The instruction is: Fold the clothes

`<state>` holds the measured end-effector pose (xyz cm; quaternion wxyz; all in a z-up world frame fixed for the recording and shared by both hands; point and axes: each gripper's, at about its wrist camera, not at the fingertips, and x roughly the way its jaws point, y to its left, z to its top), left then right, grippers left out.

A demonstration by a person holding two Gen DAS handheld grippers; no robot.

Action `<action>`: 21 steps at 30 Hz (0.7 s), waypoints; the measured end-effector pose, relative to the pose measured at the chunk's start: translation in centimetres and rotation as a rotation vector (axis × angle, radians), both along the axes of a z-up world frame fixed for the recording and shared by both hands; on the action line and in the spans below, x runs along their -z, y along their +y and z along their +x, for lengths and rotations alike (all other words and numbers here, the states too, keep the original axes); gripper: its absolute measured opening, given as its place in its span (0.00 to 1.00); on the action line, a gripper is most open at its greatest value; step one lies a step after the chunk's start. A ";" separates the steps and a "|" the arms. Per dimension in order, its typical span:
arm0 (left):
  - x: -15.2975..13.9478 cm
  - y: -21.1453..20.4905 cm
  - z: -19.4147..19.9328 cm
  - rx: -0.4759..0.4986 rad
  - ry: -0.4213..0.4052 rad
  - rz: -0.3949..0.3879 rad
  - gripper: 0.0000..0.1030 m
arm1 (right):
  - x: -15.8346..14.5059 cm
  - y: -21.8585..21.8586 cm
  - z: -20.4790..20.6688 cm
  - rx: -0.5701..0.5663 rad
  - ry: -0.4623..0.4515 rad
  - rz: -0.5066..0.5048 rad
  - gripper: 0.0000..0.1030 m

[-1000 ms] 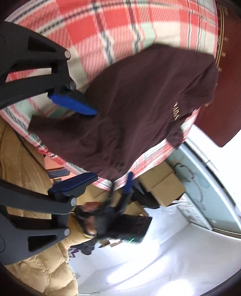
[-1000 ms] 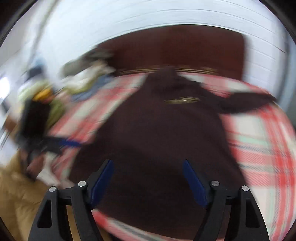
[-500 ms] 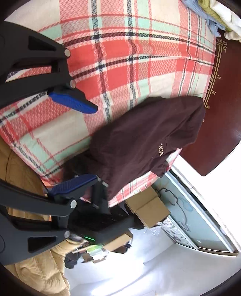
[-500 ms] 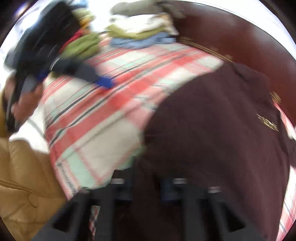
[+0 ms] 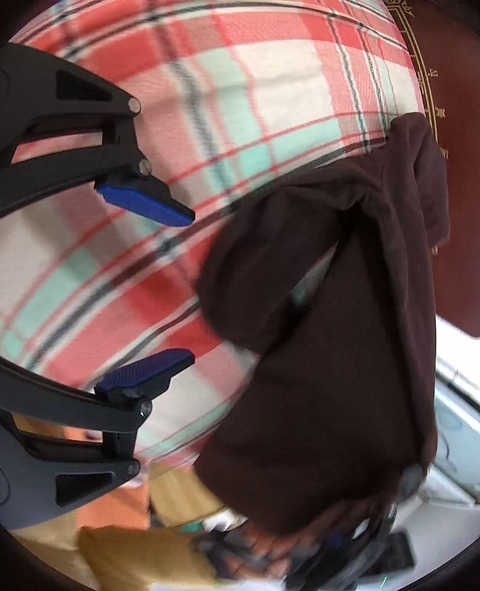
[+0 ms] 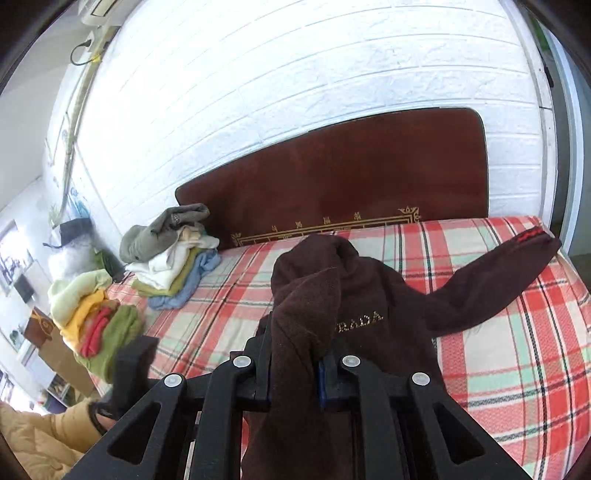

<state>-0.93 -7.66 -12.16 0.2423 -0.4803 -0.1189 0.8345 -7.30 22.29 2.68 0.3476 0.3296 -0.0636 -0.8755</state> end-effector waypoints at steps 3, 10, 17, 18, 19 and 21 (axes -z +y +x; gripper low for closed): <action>0.6 0.5 -2.0 -0.029 -0.030 0.033 0.68 | 0.6 0.2 -0.5 -0.020 -0.012 -0.003 0.14; 0.6 2.5 -2.8 -0.038 0.042 -0.161 0.14 | 1.8 0.7 -0.2 -0.032 -0.057 -0.039 0.15; -5.0 -1.8 -1.7 -0.144 0.235 -0.433 0.12 | 1.8 1.2 0.5 -0.045 -0.061 -0.058 0.15; -6.1 -2.8 -1.5 -0.163 0.263 -0.482 0.11 | 1.8 1.1 0.6 -0.049 -0.059 -0.058 0.15; -7.2 -4.4 -1.4 -0.179 0.285 -0.534 0.11 | 1.8 1.1 0.7 -0.053 -0.058 -0.059 0.15; -9.0 -7.2 -1.1 -0.241 0.315 -0.630 0.11 | 1.8 0.9 0.8 -0.069 -0.065 -0.070 0.15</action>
